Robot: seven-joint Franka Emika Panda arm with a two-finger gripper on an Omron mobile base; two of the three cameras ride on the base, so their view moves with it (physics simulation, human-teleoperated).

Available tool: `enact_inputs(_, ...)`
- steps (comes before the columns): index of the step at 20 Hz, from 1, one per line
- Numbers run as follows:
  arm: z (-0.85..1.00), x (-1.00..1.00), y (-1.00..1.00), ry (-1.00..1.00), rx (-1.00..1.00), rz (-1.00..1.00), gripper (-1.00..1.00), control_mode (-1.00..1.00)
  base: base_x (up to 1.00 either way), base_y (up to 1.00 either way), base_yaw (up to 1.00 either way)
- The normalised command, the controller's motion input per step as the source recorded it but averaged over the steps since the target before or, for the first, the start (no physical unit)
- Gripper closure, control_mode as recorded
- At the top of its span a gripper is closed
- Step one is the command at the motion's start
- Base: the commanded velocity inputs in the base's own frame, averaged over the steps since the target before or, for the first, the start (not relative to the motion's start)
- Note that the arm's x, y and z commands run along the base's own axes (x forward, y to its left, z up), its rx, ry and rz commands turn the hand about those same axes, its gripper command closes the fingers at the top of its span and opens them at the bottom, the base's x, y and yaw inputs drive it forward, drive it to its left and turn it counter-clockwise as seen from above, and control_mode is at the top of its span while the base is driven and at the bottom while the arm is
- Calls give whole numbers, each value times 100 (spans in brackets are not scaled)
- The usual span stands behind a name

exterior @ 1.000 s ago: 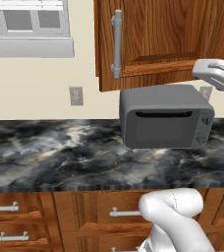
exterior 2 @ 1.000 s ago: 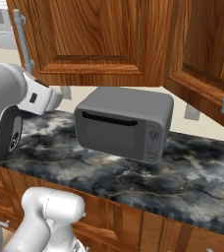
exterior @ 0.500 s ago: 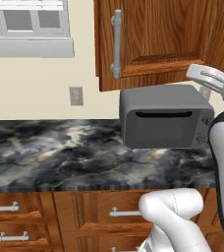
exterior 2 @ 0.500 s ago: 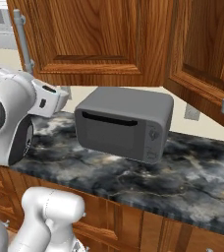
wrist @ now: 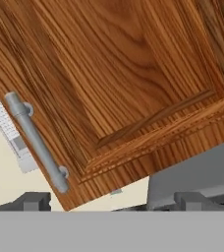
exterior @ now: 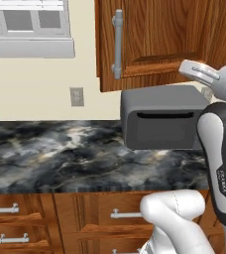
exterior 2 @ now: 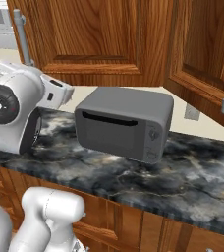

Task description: Close all open cabinet doors.

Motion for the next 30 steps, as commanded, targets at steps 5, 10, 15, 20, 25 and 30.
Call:
enact_inputs(5, 7, 46, 0, 2, 0, 0, -100, -100, 0, 0, 0)
enact_inputs(10, 0, 50, 0, 0, 0, 0, -100, -100, 0, 0, 0)
enact_inputs(15, -3, 48, 0, 0, 0, 0, -100, -100, 0, 0, 0)
enact_inputs(20, -2, 48, 0, 0, 0, 0, -100, -100, 0, 0, 0)
enact_inputs(25, 0, 51, 0, 0, 0, 0, -100, -100, 0, 0, 0)
enact_inputs(30, 0, 52, 0, 0, 0, 0, -100, -100, 0, 0, 0)
